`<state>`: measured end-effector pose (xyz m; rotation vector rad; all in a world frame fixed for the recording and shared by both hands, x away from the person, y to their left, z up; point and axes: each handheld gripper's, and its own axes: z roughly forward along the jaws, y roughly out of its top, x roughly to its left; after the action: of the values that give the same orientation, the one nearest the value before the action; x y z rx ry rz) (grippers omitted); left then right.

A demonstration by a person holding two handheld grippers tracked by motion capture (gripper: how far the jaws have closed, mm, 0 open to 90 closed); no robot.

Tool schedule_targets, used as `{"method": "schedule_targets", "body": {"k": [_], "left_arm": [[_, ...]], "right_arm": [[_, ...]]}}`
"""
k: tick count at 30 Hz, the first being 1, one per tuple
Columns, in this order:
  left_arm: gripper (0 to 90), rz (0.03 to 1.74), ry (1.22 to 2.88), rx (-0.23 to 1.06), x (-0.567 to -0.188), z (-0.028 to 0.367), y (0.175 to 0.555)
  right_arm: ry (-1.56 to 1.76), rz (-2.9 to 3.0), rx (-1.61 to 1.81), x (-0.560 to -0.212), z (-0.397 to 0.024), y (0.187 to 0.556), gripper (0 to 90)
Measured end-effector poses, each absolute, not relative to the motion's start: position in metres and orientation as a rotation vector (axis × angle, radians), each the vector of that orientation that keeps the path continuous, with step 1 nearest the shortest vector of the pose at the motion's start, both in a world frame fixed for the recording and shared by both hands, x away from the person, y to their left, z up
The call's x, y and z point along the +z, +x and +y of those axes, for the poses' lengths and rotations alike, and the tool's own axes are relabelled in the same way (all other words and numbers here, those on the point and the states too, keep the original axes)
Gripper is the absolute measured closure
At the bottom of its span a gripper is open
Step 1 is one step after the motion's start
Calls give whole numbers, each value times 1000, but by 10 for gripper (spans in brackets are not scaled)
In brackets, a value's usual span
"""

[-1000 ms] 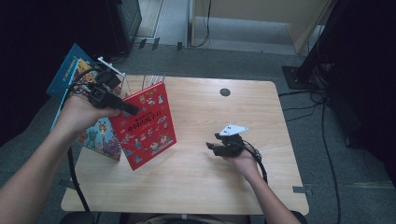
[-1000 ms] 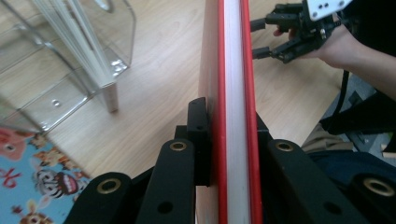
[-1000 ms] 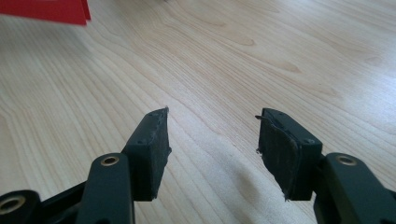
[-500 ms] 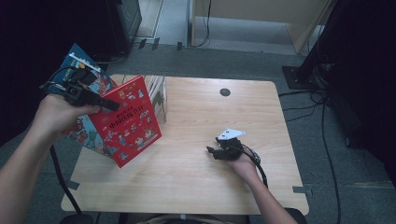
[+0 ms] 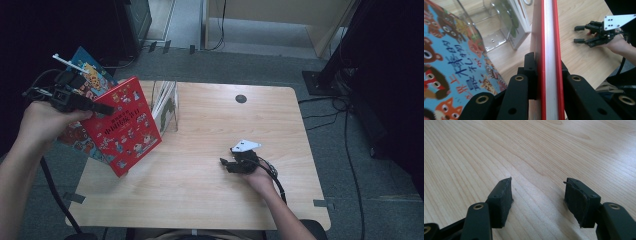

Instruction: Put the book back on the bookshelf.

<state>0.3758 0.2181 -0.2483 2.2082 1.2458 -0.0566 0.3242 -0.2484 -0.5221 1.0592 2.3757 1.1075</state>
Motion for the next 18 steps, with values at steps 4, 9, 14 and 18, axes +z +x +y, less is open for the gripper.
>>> {"method": "schedule_targets", "body": {"k": [4, 9, 14, 18], "left_arm": [[796, 1267, 2208, -49, -249, 223, 377], [796, 1303, 2207, -22, -249, 231, 380], [795, 1332, 2196, -5, -250, 236, 384], [795, 1344, 2197, -8, -253, 232, 392]], "right_arm": [[1059, 2375, 1107, -522, -248, 324, 388], [1059, 2376, 1106, -522, -248, 324, 387], [1058, 2375, 1107, -522, -248, 324, 388], [1063, 2374, 1106, -522, -248, 324, 387]]}}
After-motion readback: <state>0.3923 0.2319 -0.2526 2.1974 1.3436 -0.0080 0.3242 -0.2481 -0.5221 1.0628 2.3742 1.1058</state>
